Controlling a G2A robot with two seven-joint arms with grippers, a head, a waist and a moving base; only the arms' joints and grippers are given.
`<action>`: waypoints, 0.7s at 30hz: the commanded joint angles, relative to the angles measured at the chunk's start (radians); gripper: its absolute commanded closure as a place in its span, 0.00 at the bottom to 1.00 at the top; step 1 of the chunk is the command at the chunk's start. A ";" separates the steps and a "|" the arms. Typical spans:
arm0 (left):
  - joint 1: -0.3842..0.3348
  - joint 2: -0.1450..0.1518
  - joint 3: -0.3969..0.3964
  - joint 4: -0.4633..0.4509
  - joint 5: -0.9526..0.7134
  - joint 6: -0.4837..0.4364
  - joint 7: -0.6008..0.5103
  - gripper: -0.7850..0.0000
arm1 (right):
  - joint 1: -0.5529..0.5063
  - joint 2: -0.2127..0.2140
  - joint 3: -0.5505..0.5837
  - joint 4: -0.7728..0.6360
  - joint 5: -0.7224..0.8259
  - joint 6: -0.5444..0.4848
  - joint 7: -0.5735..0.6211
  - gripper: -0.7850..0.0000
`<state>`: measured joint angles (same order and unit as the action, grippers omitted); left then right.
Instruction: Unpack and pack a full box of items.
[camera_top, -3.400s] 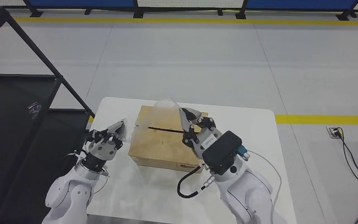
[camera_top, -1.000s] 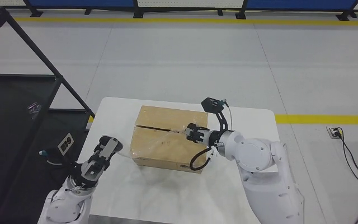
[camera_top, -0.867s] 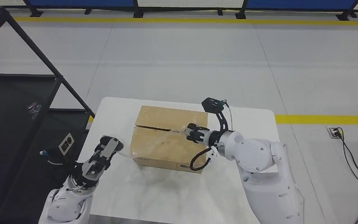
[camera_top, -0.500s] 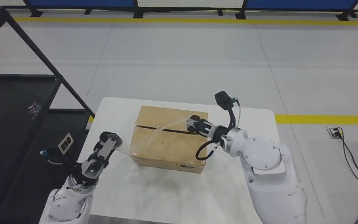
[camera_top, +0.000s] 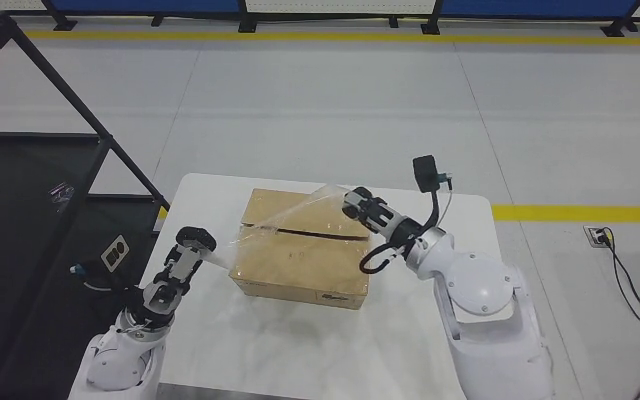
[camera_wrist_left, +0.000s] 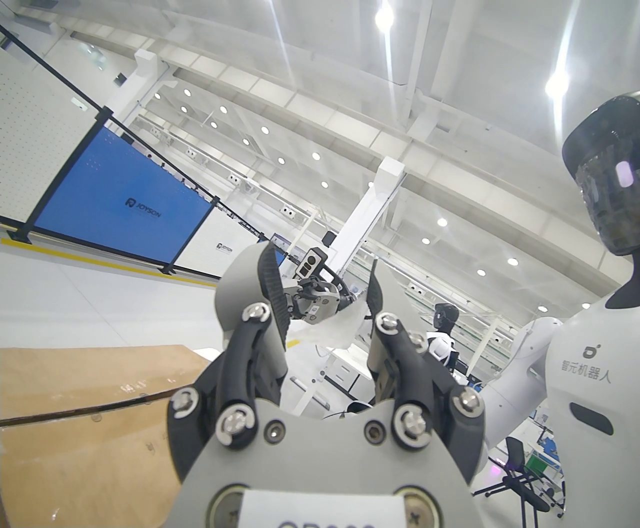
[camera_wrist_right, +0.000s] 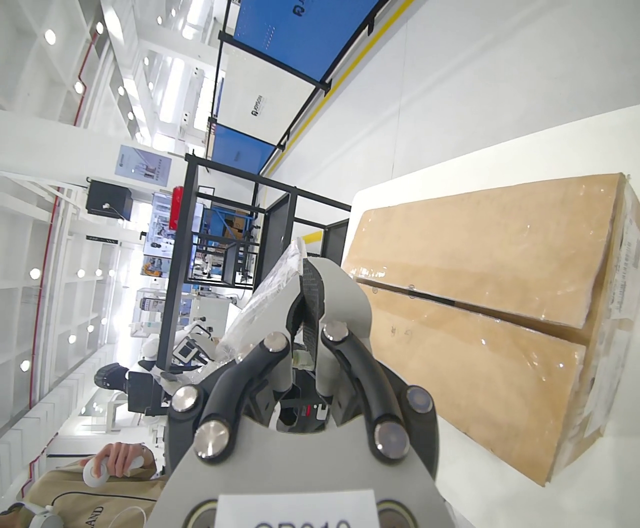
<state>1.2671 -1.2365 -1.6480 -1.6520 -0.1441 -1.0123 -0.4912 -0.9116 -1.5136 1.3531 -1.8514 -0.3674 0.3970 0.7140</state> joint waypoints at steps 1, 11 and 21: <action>-0.001 0.002 0.001 0.003 -0.001 0.000 0.001 0.49 | -0.003 0.000 0.003 -0.004 0.019 0.002 -0.026 1.00; -0.005 0.012 0.003 0.033 -0.002 0.000 0.007 0.44 | -0.017 0.002 0.028 -0.019 0.125 -0.016 -0.121 1.00; 0.008 0.021 0.001 0.063 -0.006 0.000 0.021 0.41 | -0.038 0.007 0.038 -0.041 0.179 -0.032 -0.190 1.00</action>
<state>1.2741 -1.2162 -1.6467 -1.5907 -0.1499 -1.0123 -0.4721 -0.9490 -1.5072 1.3905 -1.8918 -0.1921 0.3638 0.5303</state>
